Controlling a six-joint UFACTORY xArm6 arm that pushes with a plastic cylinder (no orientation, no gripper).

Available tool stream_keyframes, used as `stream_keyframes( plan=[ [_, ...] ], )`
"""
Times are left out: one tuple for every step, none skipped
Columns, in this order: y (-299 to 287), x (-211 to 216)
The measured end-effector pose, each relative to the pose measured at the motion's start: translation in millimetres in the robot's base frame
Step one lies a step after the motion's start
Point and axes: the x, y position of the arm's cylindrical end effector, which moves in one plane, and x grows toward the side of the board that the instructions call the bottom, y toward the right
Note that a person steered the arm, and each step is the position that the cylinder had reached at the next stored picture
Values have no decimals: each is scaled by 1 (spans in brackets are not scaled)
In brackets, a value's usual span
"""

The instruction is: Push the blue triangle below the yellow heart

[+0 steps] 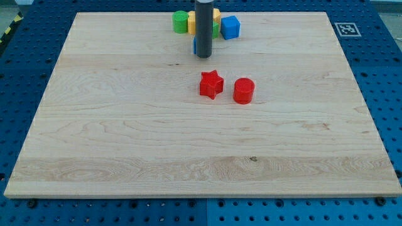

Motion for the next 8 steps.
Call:
stream_keyframes(
  plan=[
    [2,-8],
    [2,-14],
    [2,-17],
    [-1,-17],
    [-15,-17],
    [-23,-17],
    [-23,-17],
    [-23,-22]
  ],
)
